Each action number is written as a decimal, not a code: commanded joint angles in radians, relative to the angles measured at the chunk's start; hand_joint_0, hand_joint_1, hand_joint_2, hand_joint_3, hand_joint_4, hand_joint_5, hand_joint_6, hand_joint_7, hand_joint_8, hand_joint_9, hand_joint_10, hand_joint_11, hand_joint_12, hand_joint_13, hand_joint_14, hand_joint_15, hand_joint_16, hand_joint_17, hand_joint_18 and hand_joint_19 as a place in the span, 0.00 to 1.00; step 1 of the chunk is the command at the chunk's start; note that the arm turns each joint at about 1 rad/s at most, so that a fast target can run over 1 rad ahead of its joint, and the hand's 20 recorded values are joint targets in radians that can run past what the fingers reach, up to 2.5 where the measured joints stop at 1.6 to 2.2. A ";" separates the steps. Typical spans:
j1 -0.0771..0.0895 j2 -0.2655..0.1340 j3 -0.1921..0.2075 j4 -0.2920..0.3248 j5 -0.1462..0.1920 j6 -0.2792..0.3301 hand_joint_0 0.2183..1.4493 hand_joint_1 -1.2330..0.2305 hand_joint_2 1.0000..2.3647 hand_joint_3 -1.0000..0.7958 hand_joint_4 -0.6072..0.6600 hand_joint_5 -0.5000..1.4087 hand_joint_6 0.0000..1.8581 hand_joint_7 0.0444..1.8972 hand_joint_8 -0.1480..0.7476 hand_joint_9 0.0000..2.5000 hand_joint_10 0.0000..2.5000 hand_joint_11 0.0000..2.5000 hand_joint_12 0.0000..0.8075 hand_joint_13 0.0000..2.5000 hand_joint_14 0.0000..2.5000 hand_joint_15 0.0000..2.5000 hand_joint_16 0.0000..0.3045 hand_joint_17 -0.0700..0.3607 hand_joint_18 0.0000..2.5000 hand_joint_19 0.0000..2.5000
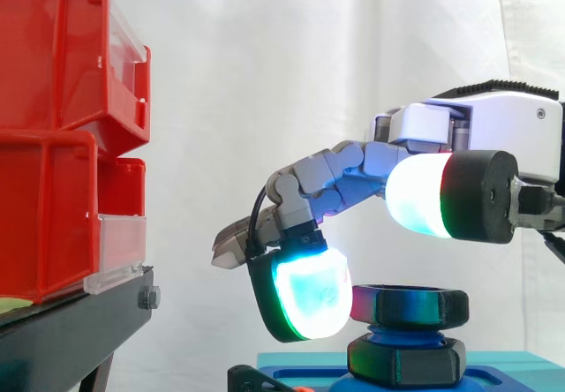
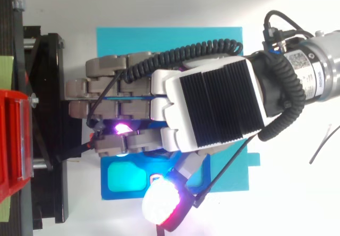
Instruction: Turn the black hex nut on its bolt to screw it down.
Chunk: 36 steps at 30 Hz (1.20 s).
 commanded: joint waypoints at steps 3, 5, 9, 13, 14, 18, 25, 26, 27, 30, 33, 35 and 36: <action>-0.021 -0.001 0.001 0.000 -0.032 0.000 0.22 0.83 0.00 0.28 0.60 0.24 0.33 0.74 0.46 0.23 0.00 0.01 0.41 0.19 0.00 0.00 0.19 0.47 0.18 0.11; -0.024 0.001 0.001 -0.002 -0.035 0.002 0.22 0.84 0.00 0.28 0.60 0.24 0.33 0.74 0.46 0.23 0.00 0.01 0.41 0.19 0.00 0.00 0.19 0.47 0.18 0.11; -0.039 0.001 0.001 -0.005 -0.050 0.002 0.22 0.84 0.00 0.28 0.60 0.24 0.33 0.74 0.46 0.23 0.00 0.02 0.41 0.19 0.00 0.00 0.19 0.47 0.18 0.11; -0.054 0.001 0.007 -0.006 -0.075 0.002 0.22 0.84 0.00 0.28 0.61 0.24 0.33 0.74 0.46 0.23 0.00 0.01 0.41 0.19 0.00 0.00 0.19 0.47 0.18 0.11; -0.057 0.001 0.010 -0.008 -0.078 0.002 0.22 0.84 0.00 0.28 0.60 0.24 0.33 0.74 0.46 0.23 0.00 0.02 0.41 0.19 0.00 0.00 0.19 0.47 0.18 0.11; -0.074 0.001 0.030 -0.031 -0.105 0.003 0.22 0.84 0.00 0.28 0.60 0.24 0.33 0.73 0.46 0.23 0.00 0.02 0.41 0.19 0.00 0.00 0.19 0.47 0.18 0.11; -0.074 0.001 0.048 -0.031 -0.102 0.005 0.22 0.84 0.00 0.28 0.61 0.24 0.33 0.74 0.46 0.23 0.00 0.02 0.41 0.19 0.00 0.00 0.19 0.47 0.18 0.11; -0.071 0.001 0.051 -0.031 -0.101 0.005 0.22 0.84 0.00 0.28 0.60 0.24 0.33 0.74 0.46 0.23 0.00 0.02 0.41 0.19 0.00 0.00 0.19 0.47 0.18 0.11; -0.067 0.001 0.053 -0.031 -0.098 0.005 0.22 0.84 0.00 0.28 0.60 0.24 0.33 0.73 0.46 0.23 0.00 0.01 0.41 0.19 0.00 0.00 0.19 0.47 0.18 0.11; -0.054 -0.001 0.053 -0.028 -0.065 0.002 0.22 0.84 0.00 0.28 0.61 0.24 0.32 0.74 0.46 0.24 0.00 0.01 0.41 0.19 0.00 0.00 0.19 0.47 0.18 0.11; -0.042 -0.001 0.053 -0.020 -0.035 0.002 0.22 0.83 0.00 0.28 0.61 0.24 0.31 0.75 0.46 0.24 0.00 0.01 0.41 0.19 0.00 0.00 0.19 0.47 0.18 0.11; -0.027 -0.001 0.053 -0.023 -0.012 0.000 0.22 0.83 0.00 0.28 0.61 0.24 0.30 0.77 0.46 0.24 0.00 0.02 0.41 0.19 0.00 0.00 0.19 0.47 0.18 0.11; -0.024 -0.001 0.053 -0.023 -0.006 -0.002 0.22 0.82 0.00 0.28 0.61 0.24 0.30 0.77 0.47 0.24 0.00 0.02 0.41 0.19 0.00 0.00 0.19 0.47 0.18 0.11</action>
